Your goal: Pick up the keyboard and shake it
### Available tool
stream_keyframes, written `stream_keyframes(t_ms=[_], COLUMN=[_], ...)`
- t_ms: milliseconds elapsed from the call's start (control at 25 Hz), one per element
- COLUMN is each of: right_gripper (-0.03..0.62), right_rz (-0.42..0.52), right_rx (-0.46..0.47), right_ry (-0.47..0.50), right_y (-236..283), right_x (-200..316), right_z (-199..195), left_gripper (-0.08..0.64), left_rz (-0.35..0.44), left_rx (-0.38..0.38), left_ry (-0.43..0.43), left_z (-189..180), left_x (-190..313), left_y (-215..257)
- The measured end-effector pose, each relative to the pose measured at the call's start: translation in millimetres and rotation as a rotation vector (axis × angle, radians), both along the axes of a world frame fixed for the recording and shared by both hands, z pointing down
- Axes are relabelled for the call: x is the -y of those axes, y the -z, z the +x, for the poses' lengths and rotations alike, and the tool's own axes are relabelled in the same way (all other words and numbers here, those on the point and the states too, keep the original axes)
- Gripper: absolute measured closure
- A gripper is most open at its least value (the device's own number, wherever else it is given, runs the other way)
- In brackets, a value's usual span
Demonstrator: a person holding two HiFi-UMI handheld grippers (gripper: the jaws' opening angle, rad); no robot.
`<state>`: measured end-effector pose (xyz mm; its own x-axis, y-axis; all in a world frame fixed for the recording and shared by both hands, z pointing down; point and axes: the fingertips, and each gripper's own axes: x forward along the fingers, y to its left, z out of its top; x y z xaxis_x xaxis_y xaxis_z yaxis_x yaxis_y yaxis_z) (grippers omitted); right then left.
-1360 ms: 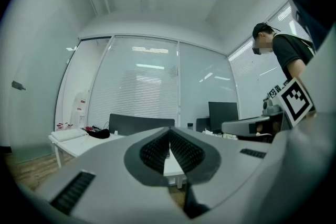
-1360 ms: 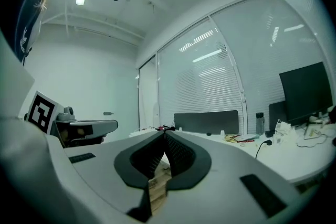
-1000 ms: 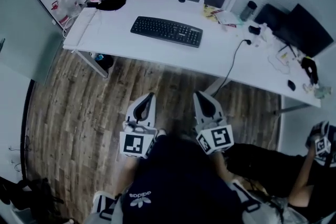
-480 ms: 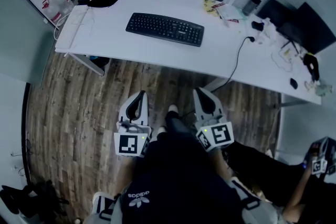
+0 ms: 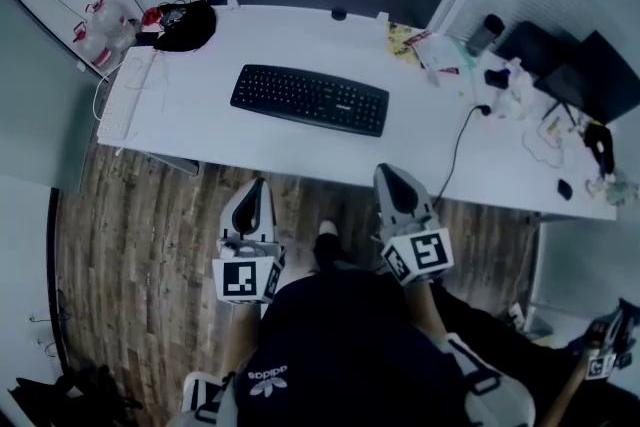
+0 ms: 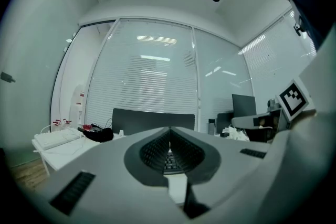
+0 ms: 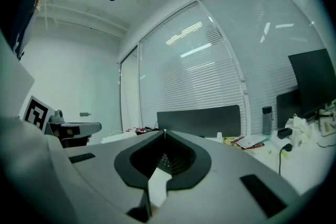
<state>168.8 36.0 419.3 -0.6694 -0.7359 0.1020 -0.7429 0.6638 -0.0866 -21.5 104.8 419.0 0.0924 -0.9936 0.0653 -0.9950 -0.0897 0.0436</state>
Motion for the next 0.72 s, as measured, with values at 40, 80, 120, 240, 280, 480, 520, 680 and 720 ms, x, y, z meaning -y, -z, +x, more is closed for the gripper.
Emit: stream_keyframes(t_ms=[40,80,120,240,280,480,520,680,720], right_gripper=[0.588,0.588,0.588,0.588,0.588,0.588,0.588,0.588,0.588], right_rz=[0.005,0.010,0.014,0.007,0.004,-0.021,-0.026,-0.046,-0.052], right_rx=[-0.001,-0.003,-0.005,-0.008,-0.009,-0.018,-0.019,-0.019,-0.021], right_ry=[0.002,0.004,0.006,-0.007,-0.012,-0.030,-0.035,-0.054,-0.057], right_y=[1.1,2.1,2.5,1.5,0.9,-5.9,-7.3,-13.6,-15.5], right_x=[10.9,20.8,30.0,53.6,60.2,84.9,89.0,101.5,102.8], right_z=[-1.2,-1.8,-1.9,1.5,3.3,13.4,15.0,19.7,20.6], left_gripper=[0.555,0.555,0.555,0.555,0.555,0.555,0.555,0.555,0.555], left_rz=[0.003,0.002,-0.004,-0.022,-0.028,-0.039,-0.038,-0.046,-0.049], left_rx=[-0.003,-0.005,-0.007,0.001,0.002,-0.002,0.001,0.005,0.005], left_ry=[0.004,0.008,0.013,0.015,0.015,0.016,0.015,0.027,0.028], left_z=[-1.4,-2.4,-3.0,-2.7,-2.4,-0.7,-0.7,-6.2,-8.4], left_x=[11.2,21.1,29.9,53.9,61.3,88.6,92.3,100.7,101.1], left_y=[1.4,1.4,0.2,-5.7,-7.8,-9.8,-9.5,-10.7,-13.0])
